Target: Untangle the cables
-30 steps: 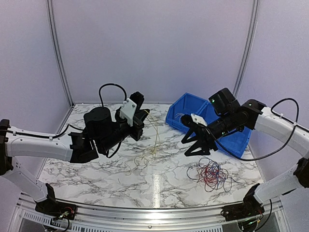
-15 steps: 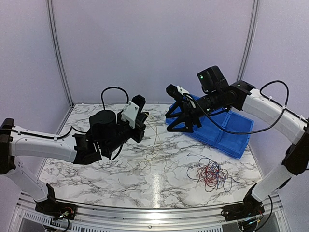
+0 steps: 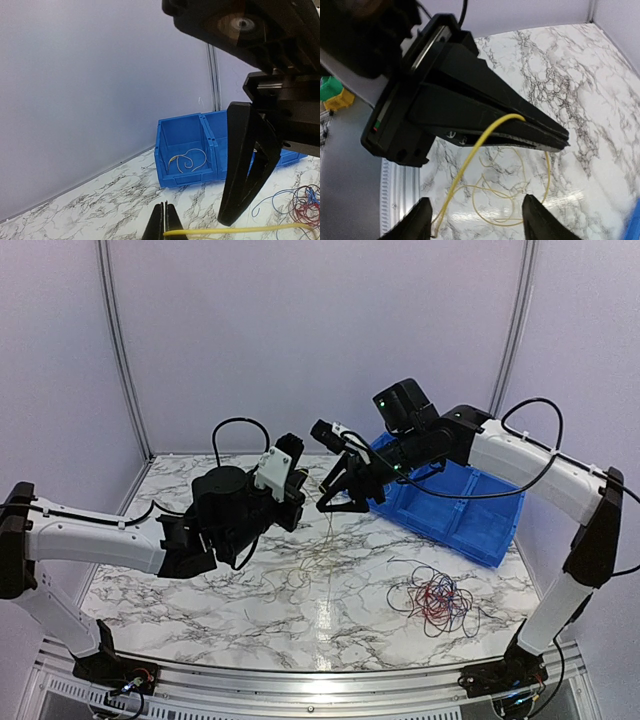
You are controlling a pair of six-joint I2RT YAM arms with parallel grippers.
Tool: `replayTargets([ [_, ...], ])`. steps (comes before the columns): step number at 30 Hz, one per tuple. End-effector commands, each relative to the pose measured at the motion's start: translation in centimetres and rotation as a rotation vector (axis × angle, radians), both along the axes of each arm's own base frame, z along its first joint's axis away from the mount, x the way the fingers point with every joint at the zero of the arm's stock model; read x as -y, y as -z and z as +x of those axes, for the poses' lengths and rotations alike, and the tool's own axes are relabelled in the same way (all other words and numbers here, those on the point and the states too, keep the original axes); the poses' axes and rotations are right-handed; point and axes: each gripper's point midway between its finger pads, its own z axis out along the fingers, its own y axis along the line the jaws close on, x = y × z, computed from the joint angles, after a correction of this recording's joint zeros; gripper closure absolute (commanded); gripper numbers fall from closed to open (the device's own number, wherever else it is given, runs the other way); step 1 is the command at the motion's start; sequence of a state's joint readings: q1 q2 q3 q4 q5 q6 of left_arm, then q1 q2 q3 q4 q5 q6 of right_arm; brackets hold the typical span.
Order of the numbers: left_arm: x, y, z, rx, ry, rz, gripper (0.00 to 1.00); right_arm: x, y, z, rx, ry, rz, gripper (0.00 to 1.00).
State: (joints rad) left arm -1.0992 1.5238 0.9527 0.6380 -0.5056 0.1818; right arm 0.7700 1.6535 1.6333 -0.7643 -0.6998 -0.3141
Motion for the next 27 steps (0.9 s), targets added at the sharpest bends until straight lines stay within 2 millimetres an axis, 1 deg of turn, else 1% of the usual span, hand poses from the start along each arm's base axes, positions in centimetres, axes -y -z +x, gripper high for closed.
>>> replayTargets([
  [1, 0.1, -0.9, 0.0, -0.001, -0.007, -0.031, 1.00, -0.9, -1.8, 2.8, 0.050, 0.118, 0.023, 0.59],
  [2, 0.0, -0.8, -0.1, -0.001, -0.006, -0.031, 1.00, -0.9, -2.1, 3.3, 0.066, 0.131, 0.030, 0.69],
  [3, -0.1, -0.8, -0.1, -0.001, -0.006, -0.030, 1.00, -0.8, -2.5, 3.6, 0.082, 0.143, 0.035, 0.75],
  [5, -0.2, -0.6, -0.2, -0.004, -0.005, -0.028, 1.00, -0.8, -3.7, 4.1, 0.116, 0.152, 0.065, 0.93],
  [6, -0.3, -0.6, -0.4, -0.005, -0.004, -0.028, 1.00, -0.7, -4.3, 4.5, 0.133, 0.163, 0.083, 1.00],
  [7, -0.5, -0.8, -0.5, -0.004, -0.002, -0.033, 0.96, -0.4, -4.9, 4.9, 0.149, 0.177, 0.099, 1.00],
  [8, -0.7, -0.8, -0.8, -0.004, 0.008, -0.034, 0.84, -0.2, -5.6, 5.2, 0.160, 0.187, 0.116, 1.00],
  [10, -1.7, -1.0, -1.5, -0.002, 0.011, -0.039, 0.60, 0.4, -6.3, 6.1, 0.171, 0.209, 0.134, 1.00],
  [11, -2.4, -1.1, -1.9, -0.001, 0.008, -0.043, 0.54, 0.8, -6.9, 6.6, 0.179, 0.221, 0.144, 1.00],
  [14, -4.6, -0.7, -2.9, -0.010, 0.009, -0.027, 0.42, 2.1, -8.5, 8.3, 0.227, 0.261, 0.168, 1.00],
  [16, -5.9, 0.0, -3.4, -0.005, 0.003, 0.024, 0.37, 3.0, -10.2, 9.3, 0.295, 0.292, 0.183, 1.00],
  [17, -6.7, 0.5, -3.3, -0.004, -0.016, 0.059, 0.34, 3.4, -11.3, 9.7, 0.333, 0.305, 0.192, 1.00],
  [20, -8.9, 2.0, -2.1, -0.009, -0.101, 0.172, 0.30, 4.7, -14.7, 11.1, 0.444, 0.354, 0.218, 1.00],
  [22, -10.5, 2.7, -0.8, -0.023, -0.173, 0.187, 0.25, 5.5, -16.6, 11.8, 0.511, 0.380, 0.234, 1.00],
  [25, -11.1, 3.4, 1.0, -0.065, -0.199, 0.169, 0.23, 6.7, -18.9, 13.1, 0.613, 0.439, 0.239, 1.00],
  [27, -10.5, 4.1, 1.8, -0.091, -0.189, 0.184, 0.23, 7.5, -20.1, 13.9, 0.674, 0.472, 0.241, 1.00],
])
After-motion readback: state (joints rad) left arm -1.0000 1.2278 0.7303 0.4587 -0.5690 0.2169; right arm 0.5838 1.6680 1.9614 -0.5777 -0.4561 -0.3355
